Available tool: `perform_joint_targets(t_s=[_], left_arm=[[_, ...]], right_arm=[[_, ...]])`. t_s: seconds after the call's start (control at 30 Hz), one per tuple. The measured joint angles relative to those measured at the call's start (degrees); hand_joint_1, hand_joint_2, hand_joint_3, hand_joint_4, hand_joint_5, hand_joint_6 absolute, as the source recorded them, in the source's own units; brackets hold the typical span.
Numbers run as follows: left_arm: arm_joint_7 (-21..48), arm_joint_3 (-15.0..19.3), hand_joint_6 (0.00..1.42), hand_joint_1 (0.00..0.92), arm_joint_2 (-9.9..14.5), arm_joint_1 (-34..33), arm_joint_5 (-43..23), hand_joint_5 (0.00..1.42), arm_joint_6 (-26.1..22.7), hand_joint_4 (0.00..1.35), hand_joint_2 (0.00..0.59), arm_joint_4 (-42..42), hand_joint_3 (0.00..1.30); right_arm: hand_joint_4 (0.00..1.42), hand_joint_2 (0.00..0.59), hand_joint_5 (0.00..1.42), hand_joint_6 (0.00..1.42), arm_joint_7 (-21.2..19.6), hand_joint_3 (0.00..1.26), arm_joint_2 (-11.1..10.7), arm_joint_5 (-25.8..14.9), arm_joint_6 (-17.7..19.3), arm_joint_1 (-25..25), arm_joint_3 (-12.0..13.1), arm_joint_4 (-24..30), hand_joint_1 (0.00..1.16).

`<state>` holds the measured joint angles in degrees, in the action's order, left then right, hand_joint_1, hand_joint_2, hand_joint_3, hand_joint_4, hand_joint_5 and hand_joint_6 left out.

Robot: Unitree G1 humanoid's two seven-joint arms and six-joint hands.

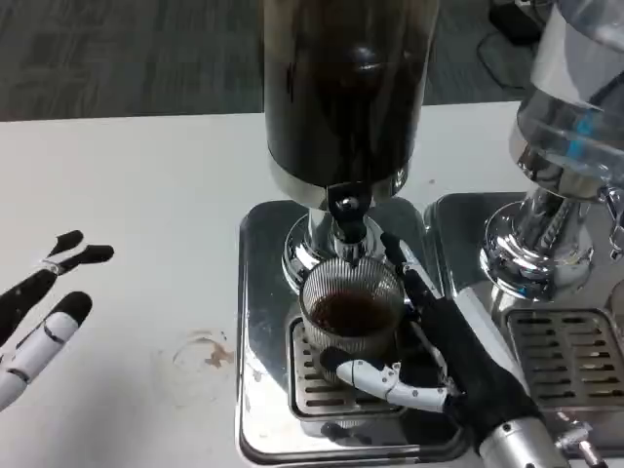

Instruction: Grasp the cup under the faucet to collect the drink, then remove the cup.

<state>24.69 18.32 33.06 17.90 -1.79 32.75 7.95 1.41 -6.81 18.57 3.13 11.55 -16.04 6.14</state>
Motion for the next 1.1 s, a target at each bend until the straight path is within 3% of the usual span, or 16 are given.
perform_joint_targets(t_s=[0.5, 0.83, 1.1], left_arm=[[1.59, 0.85, 0.00, 0.000, 1.89, -0.14, -1.10, 0.00, -1.05, 0.00, 0.256, -0.01, 0.25], [2.38, 1.37, 0.00, 0.000, 3.18, 0.02, -2.18, 0.01, -1.05, 0.00, 0.255, -0.01, 0.26], [2.62, 1.54, 0.00, 0.000, 3.18, 0.46, -2.44, 0.01, -1.21, 0.00, 0.257, -0.02, 0.27]], right_arm=[[0.17, 0.145, 0.24, 0.46, -4.15, 0.05, 3.72, -0.39, 3.12, 0.87, -0.25, -3.16, 0.88], [0.18, 0.145, 0.29, 0.51, -3.93, 0.06, 3.78, -0.39, 3.94, 1.08, -0.96, -3.49, 0.89], [0.28, 0.145, 0.37, 0.57, -3.93, 0.07, 4.00, -0.29, 4.02, 1.03, -1.21, -3.53, 0.89]])
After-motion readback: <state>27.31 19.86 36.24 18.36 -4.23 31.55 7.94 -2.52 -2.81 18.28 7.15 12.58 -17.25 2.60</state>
